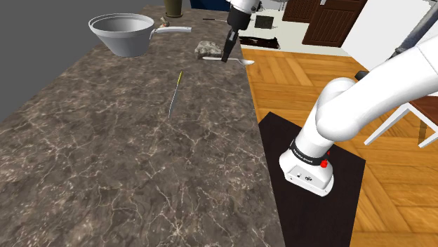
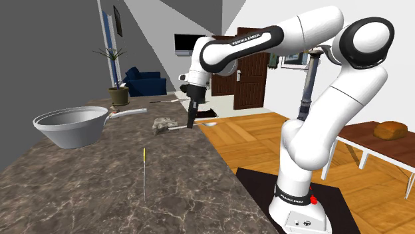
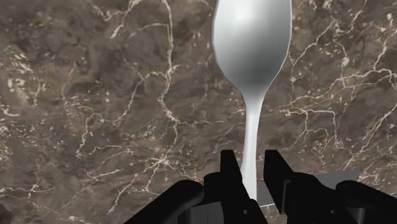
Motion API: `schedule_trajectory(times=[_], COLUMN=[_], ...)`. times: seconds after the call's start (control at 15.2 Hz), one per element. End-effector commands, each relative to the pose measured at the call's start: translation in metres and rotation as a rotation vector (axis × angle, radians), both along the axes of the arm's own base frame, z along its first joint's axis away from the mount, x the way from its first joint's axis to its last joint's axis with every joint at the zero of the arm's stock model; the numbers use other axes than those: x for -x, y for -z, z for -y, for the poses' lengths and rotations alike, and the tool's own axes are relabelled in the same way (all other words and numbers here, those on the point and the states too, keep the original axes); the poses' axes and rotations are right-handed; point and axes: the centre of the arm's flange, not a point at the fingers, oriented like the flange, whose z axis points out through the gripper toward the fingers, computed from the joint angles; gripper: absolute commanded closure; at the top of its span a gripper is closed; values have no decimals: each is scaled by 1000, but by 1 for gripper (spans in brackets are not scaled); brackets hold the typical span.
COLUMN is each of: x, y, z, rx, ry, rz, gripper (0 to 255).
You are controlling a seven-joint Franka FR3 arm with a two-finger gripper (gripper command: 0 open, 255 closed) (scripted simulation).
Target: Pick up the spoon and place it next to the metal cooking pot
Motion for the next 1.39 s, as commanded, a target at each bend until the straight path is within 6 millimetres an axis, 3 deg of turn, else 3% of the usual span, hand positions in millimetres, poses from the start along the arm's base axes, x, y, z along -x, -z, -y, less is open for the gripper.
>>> schedule_trajectory(times=[0.0,0.73,1.32], x=[1,1,-116], y=[-10,-66,-67], z=[0,0,19], rx=[0,0,0], ry=[0,0,0], rz=[-1,-1,-1], gripper=[255,255,255])
